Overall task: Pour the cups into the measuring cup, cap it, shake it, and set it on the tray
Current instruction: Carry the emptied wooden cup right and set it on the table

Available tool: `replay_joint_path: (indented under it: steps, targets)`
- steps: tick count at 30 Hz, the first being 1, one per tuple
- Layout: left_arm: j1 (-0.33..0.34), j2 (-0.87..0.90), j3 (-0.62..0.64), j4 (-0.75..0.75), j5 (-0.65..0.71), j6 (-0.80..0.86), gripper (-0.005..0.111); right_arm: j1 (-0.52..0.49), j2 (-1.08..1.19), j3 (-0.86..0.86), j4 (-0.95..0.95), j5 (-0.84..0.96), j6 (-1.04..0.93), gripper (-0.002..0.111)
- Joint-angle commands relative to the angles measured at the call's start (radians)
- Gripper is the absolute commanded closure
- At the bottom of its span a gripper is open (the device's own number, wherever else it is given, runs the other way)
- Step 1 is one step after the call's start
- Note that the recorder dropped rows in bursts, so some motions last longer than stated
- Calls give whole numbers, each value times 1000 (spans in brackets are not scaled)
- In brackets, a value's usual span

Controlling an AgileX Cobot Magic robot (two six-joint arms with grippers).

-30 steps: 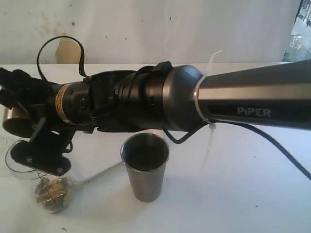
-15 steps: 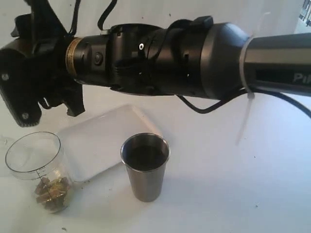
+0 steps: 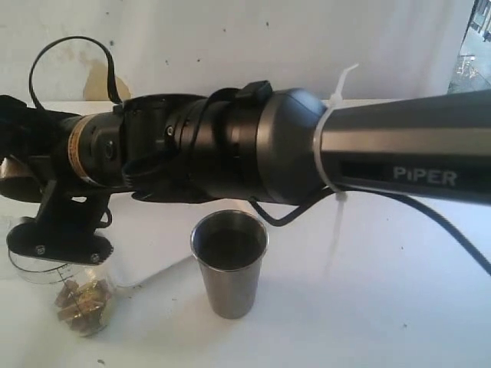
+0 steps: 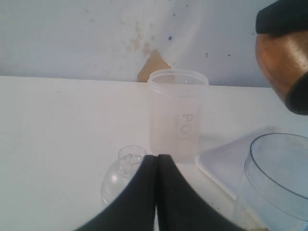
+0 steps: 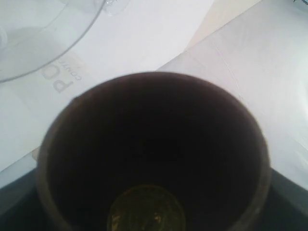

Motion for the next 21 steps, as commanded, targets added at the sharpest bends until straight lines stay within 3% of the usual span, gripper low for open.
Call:
replay_joint_path:
  steps: [1, 5, 11, 18, 21]
  targets:
    - [-5, -5, 5, -5, 0, 1, 107, 2, -5, -3, 0, -10, -50, 108]
    - [-5, -5, 5, -5, 0, 1, 107, 2, -5, -3, 23, -8, 18, 108]
    - [-5, -5, 5, -5, 0, 1, 107, -32, -31, -14, 93, 15, 644, 108]
    - [-5, -5, 5, -5, 0, 1, 107, -195, -128, -19, 137, 33, 1285, 108]
    - [-5, -5, 5, -5, 0, 1, 107, -269, -176, -10, 145, 73, 1475, 108]
